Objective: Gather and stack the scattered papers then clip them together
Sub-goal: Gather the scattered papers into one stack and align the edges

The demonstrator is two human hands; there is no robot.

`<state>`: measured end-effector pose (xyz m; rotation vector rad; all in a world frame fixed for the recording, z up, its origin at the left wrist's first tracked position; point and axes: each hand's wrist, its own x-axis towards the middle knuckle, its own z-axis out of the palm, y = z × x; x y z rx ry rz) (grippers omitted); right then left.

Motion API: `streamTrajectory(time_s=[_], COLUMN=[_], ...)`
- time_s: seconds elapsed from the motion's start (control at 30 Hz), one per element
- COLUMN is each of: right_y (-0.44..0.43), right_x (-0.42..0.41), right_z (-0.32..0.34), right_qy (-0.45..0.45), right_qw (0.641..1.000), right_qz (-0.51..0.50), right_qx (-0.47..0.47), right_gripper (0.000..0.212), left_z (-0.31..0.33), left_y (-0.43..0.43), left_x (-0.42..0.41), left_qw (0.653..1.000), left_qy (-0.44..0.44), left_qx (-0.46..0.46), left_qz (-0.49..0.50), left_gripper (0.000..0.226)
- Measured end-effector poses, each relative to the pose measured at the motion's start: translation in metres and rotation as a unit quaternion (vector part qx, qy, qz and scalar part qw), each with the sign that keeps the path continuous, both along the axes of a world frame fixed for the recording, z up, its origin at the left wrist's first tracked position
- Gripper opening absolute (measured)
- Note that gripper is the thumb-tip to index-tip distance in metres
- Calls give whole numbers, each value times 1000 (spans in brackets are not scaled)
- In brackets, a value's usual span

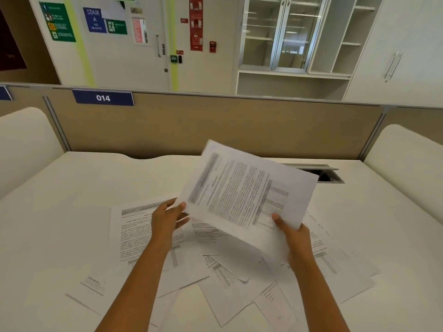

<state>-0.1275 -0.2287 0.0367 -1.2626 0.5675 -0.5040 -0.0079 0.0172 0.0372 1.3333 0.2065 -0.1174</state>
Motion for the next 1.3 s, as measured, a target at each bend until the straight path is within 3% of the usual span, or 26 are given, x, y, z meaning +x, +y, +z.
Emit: streamTrajectory(time_s=[0.07, 0.17, 0.33, 0.47, 0.63, 0.8, 0.87, 0.93, 0.97, 1.03, 1.07, 1.17, 1.3], right_y=[14, 45, 59, 13, -3, -5, -10, -15, -18, -22, -23, -23, -24], right_x=[4, 10, 14, 4, -11, -10, -10, -13, -15, -18, -19, -20, -20], right_z=[-3, -9, -9, -8, -15, -38, -45, -49, -50, -51, -52, -53, -56], right_qy=[-9, -35, -58, -48, 57, 76, 86, 84, 81, 76, 73, 59, 43], right_qw=[997, 988, 985, 993, 985, 989, 989, 990, 991, 992, 993, 995, 996], right_qz=[-12, 9, 15, -24, 154, 101, 78, 61, 55, 49, 47, 46, 50], right_qx=[69, 152, 164, 104, -52, -79, -94, -97, -95, -89, -83, -67, -60], right_gripper=[41, 39, 34, 35, 25, 24, 27, 28, 30, 33, 34, 35, 38], left_z=[5, 9, 3, 8, 9, -1, -9, -18, -22, -28, -31, -36, -37], left_y=[-8, -41, -64, -35, -12, -13, -2, 20, 33, 62, 77, 108, 124], left_x=[-5, -25, -36, -20, -9, 0, 4, 11, 14, 15, 13, 7, 12], left_qw=[994, 979, 989, 978, 938, 978, 981, 944, 903, 816, 796, 801, 801], left_qy=[29, 35, 10, -12, -15, -11, -26, -31, -2, 108, 154, 214, 238], left_qx=[-74, -84, -29, 69, 153, 137, 177, 328, 429, 568, 585, 558, 549], left_qz=[-79, -184, -145, -196, -311, -158, -75, -23, -13, -6, 0, 30, 13], left_gripper=[41, 37, 35, 36, 40, 25, 25, 37, 52, 88, 101, 119, 116])
